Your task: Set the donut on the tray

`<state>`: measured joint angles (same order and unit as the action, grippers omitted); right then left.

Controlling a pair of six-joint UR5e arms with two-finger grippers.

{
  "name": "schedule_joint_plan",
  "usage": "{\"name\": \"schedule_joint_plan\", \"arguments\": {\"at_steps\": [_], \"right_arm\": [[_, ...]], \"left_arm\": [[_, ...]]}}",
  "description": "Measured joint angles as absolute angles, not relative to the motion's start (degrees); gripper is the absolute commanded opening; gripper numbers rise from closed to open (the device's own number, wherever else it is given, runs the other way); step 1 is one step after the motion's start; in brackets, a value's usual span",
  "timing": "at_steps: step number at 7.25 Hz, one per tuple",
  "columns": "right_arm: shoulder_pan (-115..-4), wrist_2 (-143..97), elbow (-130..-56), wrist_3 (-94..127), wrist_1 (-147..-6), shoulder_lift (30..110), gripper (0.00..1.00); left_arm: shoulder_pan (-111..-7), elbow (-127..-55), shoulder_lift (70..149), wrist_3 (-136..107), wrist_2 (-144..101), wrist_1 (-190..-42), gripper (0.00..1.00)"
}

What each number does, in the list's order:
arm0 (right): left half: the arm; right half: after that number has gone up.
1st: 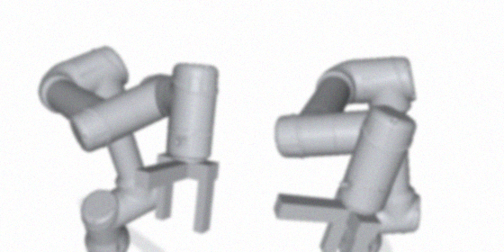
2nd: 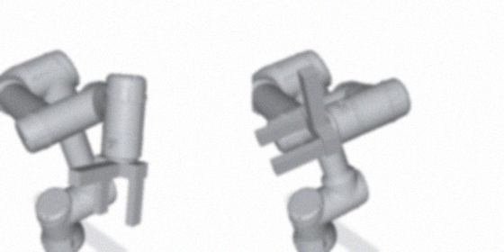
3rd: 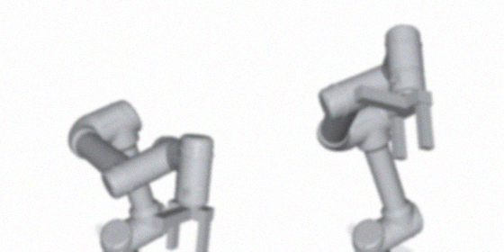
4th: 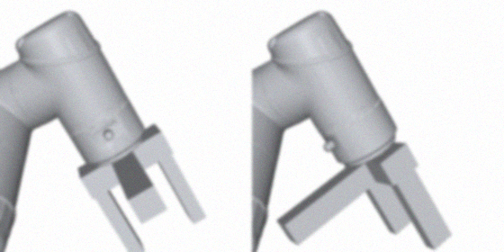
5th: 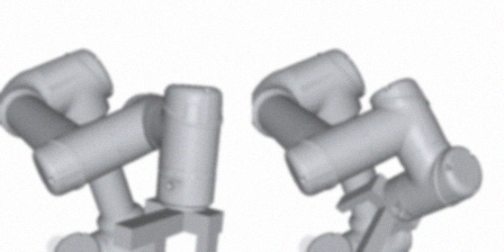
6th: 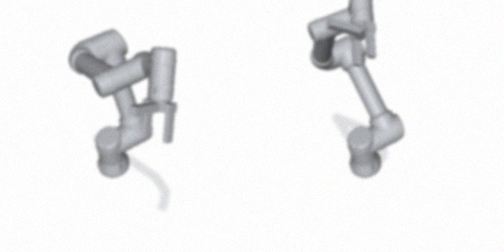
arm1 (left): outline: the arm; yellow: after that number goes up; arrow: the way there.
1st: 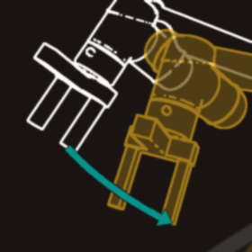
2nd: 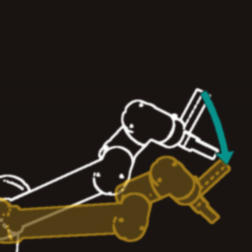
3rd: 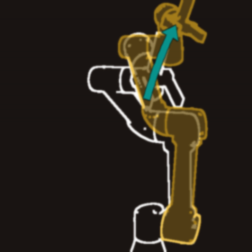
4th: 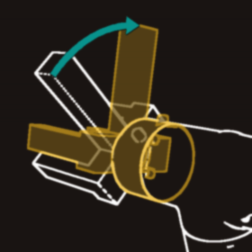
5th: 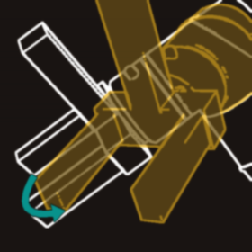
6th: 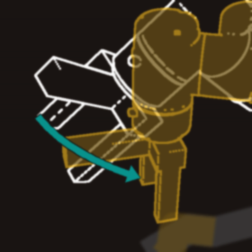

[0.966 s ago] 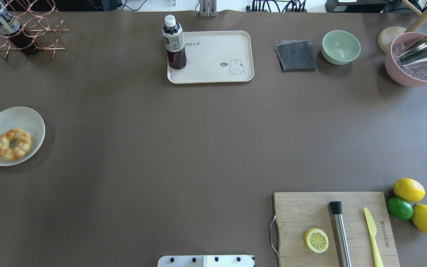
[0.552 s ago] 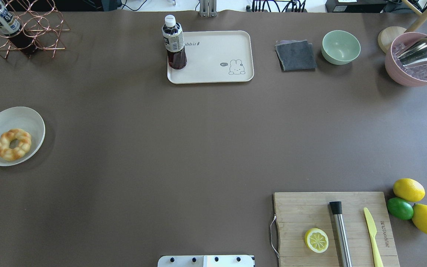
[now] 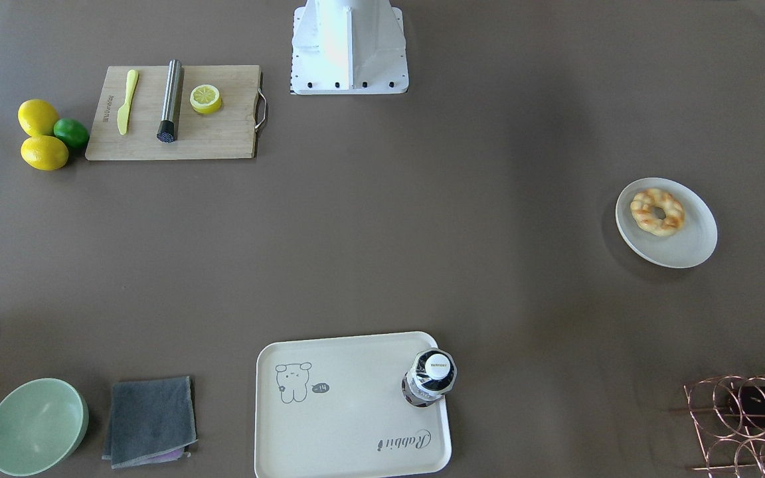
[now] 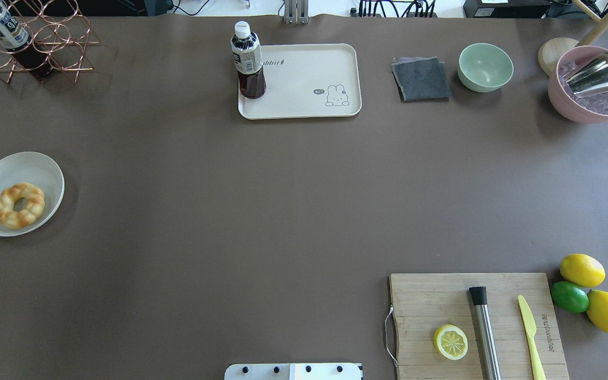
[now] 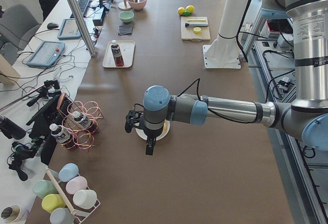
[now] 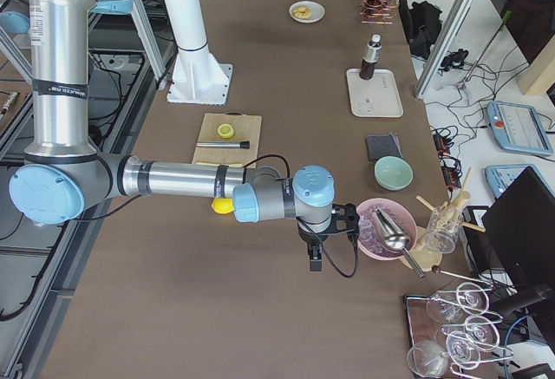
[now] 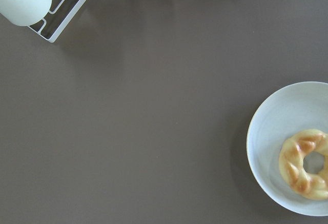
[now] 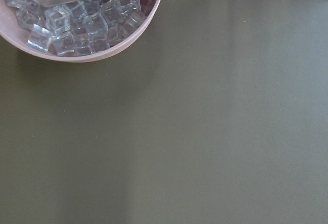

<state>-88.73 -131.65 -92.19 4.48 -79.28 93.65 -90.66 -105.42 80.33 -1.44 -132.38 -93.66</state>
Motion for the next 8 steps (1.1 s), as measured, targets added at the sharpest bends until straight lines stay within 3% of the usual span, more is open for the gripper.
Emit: {"name": "schedule_joint_plan", "arguments": {"at_steps": [8], "right_arm": [[-88.32, -131.74, -92.96, 4.27, -79.23, 94.41, 1.00]], "left_arm": [[-90.50, -110.99, 76.50, -1.77, -132.56, -93.62, 0.97]]}}
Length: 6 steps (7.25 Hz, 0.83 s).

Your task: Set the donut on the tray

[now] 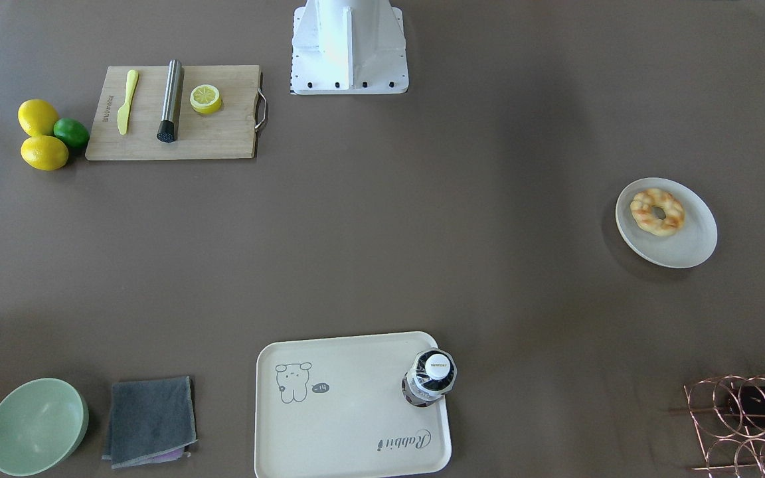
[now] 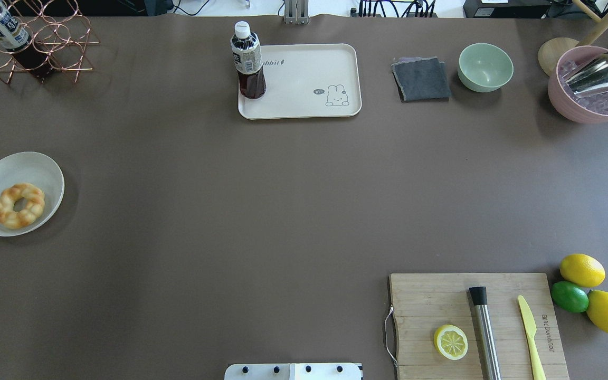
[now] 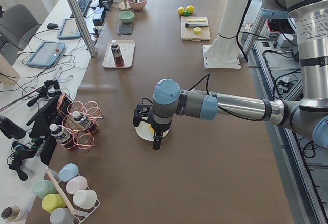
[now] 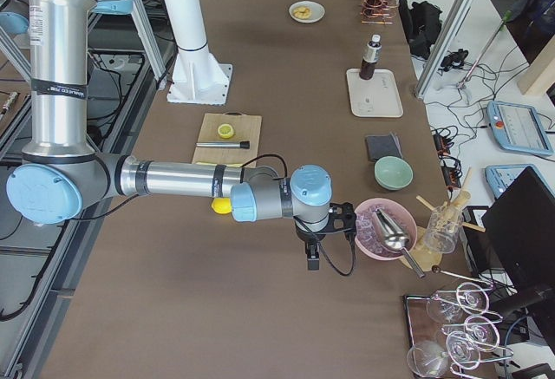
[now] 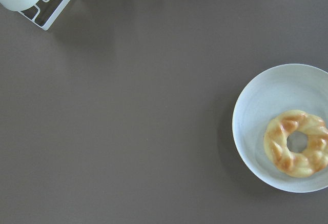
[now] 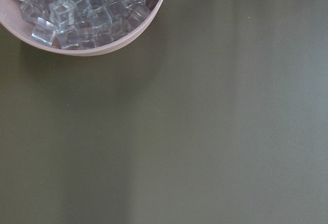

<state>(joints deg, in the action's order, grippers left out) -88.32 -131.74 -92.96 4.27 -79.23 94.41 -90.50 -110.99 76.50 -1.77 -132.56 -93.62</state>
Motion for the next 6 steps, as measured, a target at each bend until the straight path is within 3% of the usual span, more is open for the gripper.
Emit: {"name": "schedule_joint_plan", "arguments": {"at_steps": [4, 6], "right_arm": [[-88.30, -133.99, -93.21, 4.39, -79.32, 94.47, 1.00], [-88.26, -135.36, -93.22, 4.39, -79.09, 94.53, 1.00]], "left_arm": [[-90.47, -111.38, 76.54, -1.55, -133.77, -93.75, 0.95], [-89.61, -106.54, 79.17, -1.60, -134.27, -95.71, 0.96]]}}
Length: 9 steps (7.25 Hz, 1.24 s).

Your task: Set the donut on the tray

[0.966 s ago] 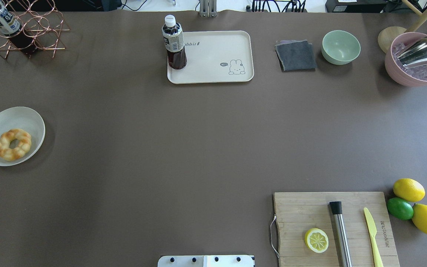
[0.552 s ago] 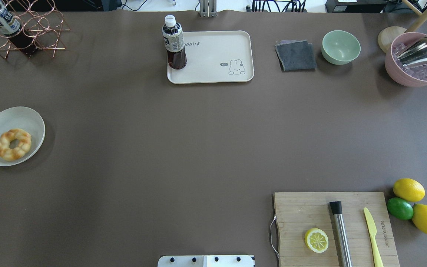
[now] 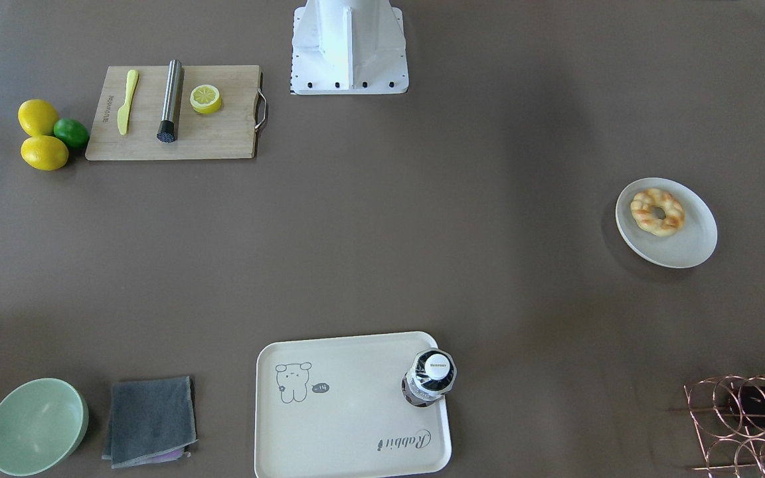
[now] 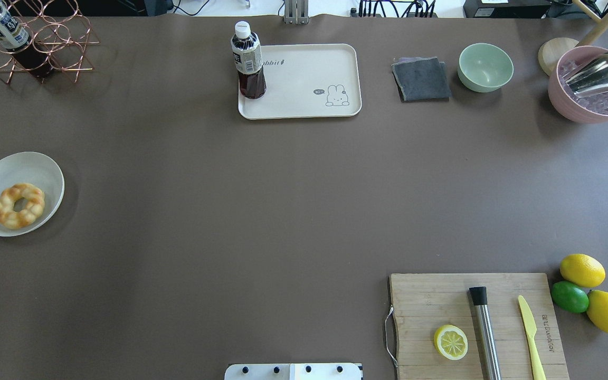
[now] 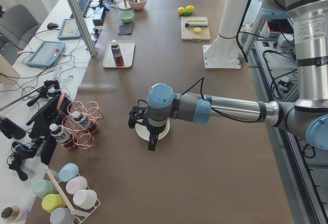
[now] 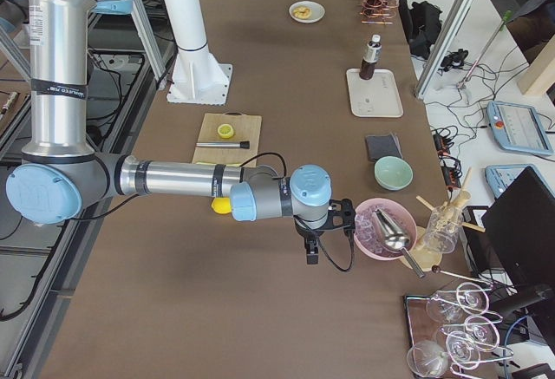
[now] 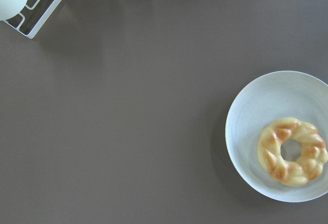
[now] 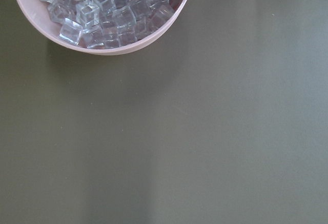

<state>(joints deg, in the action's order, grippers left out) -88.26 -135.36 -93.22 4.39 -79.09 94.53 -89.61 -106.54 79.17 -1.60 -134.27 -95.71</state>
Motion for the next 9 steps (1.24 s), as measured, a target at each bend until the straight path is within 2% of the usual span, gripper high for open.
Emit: {"name": "schedule_joint_plan", "arguments": {"at_steps": [3, 5, 7, 9], "right_arm": [[-88.14, -135.48, -92.16, 4.69, -70.75, 96.47, 1.00], [-87.19, -136.71, -92.21, 5.01, -67.73, 96.89, 1.00], [-86.34, -138.58, -93.33, 4.92, -67.20, 97.11, 1.00], [-86.25, -140.61, -93.55, 4.94, -67.08, 97.12, 1.00]], "left_arm": [[-84.43, -97.41, 84.39, -2.63, -134.43, -100.88, 0.96], [-79.37, -91.65, 84.84, -8.77, -134.46, -111.98, 0.96], [-73.27, -84.53, 84.83, -18.92, -134.47, -128.25, 0.89], [-69.01, -81.62, 84.86, -24.68, -134.47, -135.33, 0.80]]}}
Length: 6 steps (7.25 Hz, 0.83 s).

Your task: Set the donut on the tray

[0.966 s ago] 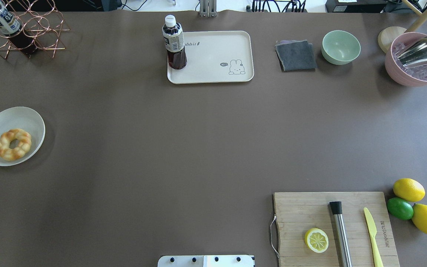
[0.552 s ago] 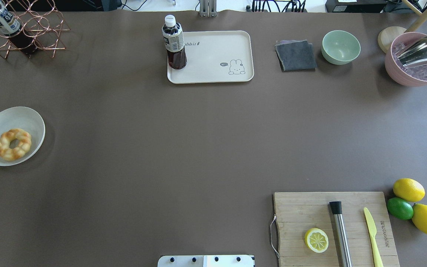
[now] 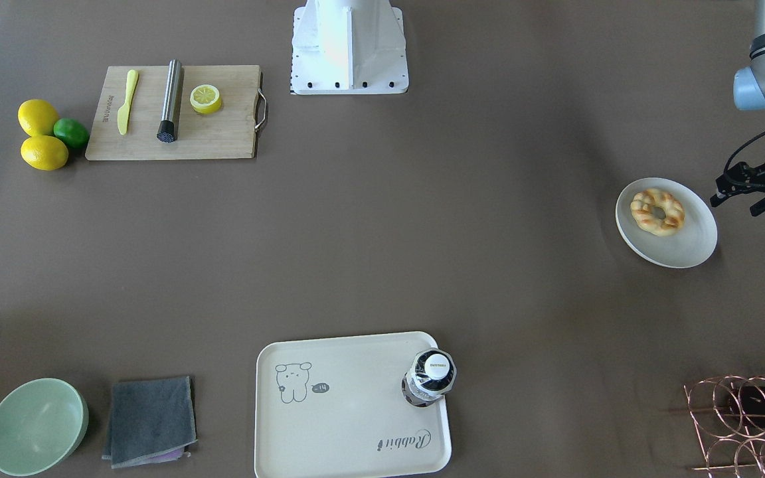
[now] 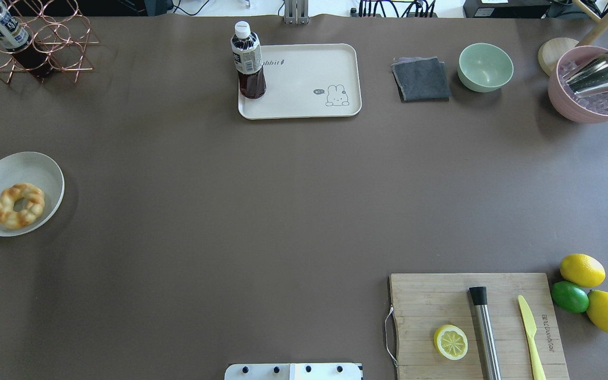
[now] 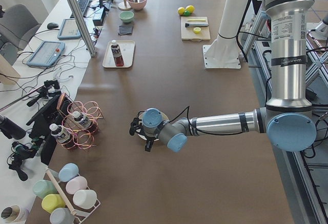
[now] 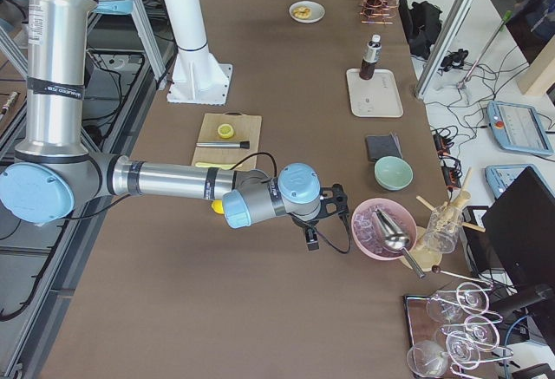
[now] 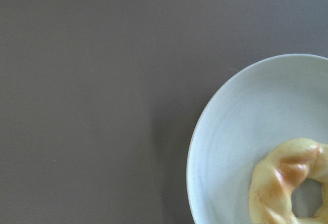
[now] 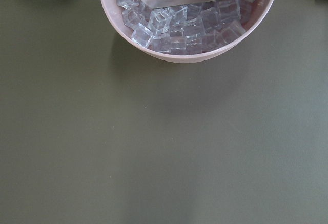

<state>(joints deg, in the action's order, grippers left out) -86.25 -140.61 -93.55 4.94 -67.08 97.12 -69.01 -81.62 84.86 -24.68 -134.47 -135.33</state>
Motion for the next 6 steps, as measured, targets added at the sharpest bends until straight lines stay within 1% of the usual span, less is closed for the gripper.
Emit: {"name": "schedule_joint_plan", "arguments": {"at_steps": [1, 3, 4, 6], "right_arm": [[-86.22, -140.77, -93.52, 5.03, -67.07, 97.12, 1.00], [-86.22, -140.80, -93.54, 5.28, -67.06, 97.12, 1.00], [-86.22, -140.80, -93.58, 5.32, -67.06, 97.12, 1.00], [-86.22, -140.71, -93.65, 5.32, -67.06, 97.11, 1.00]], "left_arm": [[-68.12, -80.87, 85.23, -25.62, -134.52, -136.39, 0.76], [-67.29, -78.94, 86.86, -26.20, -134.66, -136.95, 0.75], [-67.20, -77.64, 88.08, -26.21, -135.21, -136.96, 0.67], [-67.16, -75.59, 89.90, -26.24, -135.76, -137.01, 0.49]]}}
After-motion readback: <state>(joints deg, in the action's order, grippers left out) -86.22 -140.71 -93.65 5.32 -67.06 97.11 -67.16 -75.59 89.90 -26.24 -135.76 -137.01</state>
